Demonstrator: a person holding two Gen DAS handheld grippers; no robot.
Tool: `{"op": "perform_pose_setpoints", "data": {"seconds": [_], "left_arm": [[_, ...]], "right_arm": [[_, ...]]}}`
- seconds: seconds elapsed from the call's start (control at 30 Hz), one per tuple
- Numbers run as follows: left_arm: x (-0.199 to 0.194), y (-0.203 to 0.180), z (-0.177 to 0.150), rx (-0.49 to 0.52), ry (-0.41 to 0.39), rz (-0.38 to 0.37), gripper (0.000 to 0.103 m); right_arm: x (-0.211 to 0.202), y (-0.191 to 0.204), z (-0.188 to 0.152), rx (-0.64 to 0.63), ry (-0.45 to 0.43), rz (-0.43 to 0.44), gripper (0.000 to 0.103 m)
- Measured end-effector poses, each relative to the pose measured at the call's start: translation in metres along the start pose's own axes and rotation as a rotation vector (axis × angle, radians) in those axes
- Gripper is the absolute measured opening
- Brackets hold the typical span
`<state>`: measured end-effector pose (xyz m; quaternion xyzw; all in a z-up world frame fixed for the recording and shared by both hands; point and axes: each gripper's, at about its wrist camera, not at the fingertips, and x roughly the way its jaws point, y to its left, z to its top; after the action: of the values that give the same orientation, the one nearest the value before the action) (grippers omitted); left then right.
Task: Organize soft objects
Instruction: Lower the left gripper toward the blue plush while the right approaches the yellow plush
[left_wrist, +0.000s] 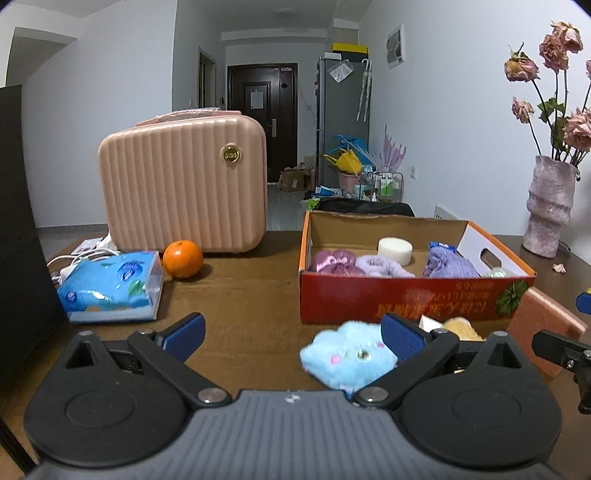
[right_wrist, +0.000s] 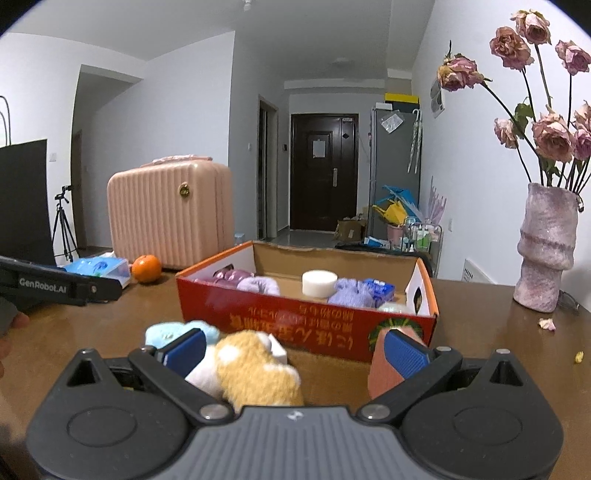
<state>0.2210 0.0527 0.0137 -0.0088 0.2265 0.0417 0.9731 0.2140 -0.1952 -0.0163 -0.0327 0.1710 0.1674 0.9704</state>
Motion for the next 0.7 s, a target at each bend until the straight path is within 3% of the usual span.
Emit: {"op": "perform_pose_setpoints", "data": {"seconds": [0.3, 0.7], "left_arm": [[-0.021, 0.002, -0.02, -0.007, 0.022, -0.008, 0.103], [-0.014, 0.002, -0.03, 0.005, 0.049, -0.011, 0.103]], "right_arm": [[-0.013, 0.009, -0.017, -0.008, 0.032, -0.022, 0.103], [0.016, 0.019, -0.026, -0.072, 0.133, -0.05, 0.103]]}}
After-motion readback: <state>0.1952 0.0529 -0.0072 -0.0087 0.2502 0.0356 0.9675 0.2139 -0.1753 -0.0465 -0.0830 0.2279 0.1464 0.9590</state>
